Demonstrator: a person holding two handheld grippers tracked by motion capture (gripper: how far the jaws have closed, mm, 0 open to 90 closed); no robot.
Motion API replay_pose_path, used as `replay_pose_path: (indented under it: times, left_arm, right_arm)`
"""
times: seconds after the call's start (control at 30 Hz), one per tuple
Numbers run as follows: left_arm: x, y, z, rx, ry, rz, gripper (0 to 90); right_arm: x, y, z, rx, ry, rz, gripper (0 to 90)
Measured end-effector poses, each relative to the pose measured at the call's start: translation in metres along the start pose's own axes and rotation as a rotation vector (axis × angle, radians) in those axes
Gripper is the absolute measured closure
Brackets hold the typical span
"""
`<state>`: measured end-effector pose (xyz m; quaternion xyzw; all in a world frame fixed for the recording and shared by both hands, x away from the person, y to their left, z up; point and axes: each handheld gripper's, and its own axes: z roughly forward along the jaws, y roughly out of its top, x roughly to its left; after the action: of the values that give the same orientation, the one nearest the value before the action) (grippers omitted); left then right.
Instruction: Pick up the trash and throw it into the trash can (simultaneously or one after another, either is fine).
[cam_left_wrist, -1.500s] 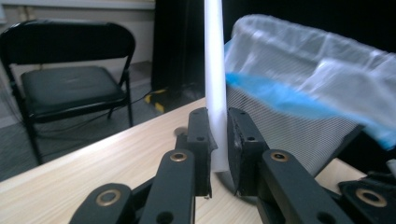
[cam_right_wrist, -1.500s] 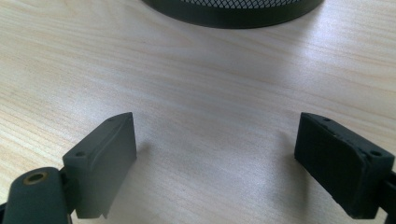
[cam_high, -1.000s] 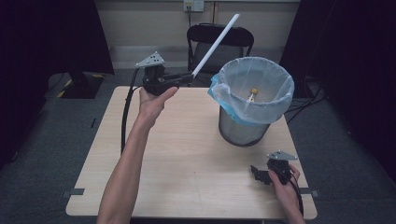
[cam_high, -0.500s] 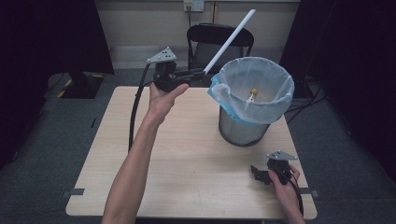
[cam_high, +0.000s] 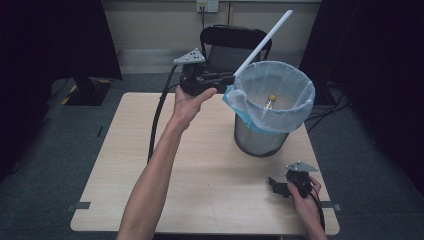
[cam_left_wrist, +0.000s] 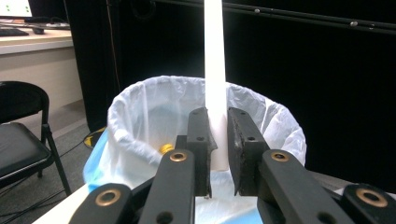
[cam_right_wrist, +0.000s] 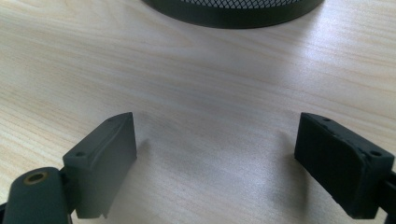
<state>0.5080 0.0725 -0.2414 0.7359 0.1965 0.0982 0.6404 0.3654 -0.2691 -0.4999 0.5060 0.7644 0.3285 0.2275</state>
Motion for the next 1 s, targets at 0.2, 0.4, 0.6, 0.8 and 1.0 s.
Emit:
replay_pose_path:
  times: [0.2,0.4,0.6,0.8,1.0]
  left_arm:
    - [-0.009,0.010,0.014,-0.004,-0.014,0.004,80.3]
    - [-0.013,0.014,0.028,0.010,-0.030,0.002,80.3]
    - [-0.017,0.023,0.044,0.028,-0.041,0.005,80.3]
    - [-0.019,0.026,0.059,0.037,-0.044,0.019,80.2]
    - [-0.018,0.019,0.074,0.094,-0.049,0.022,80.2]
  right_arm:
    - [0.000,0.000,0.000,0.000,0.000,0.000,12.1]
    - [0.000,0.000,0.000,0.000,0.000,0.000,12.0]
    - [0.000,0.000,0.000,0.000,0.000,0.000,12.0]
    - [0.000,0.000,0.000,-0.001,0.003,-0.003,11.9]
    - [-0.001,0.000,0.000,-0.001,0.004,-0.003,11.9]
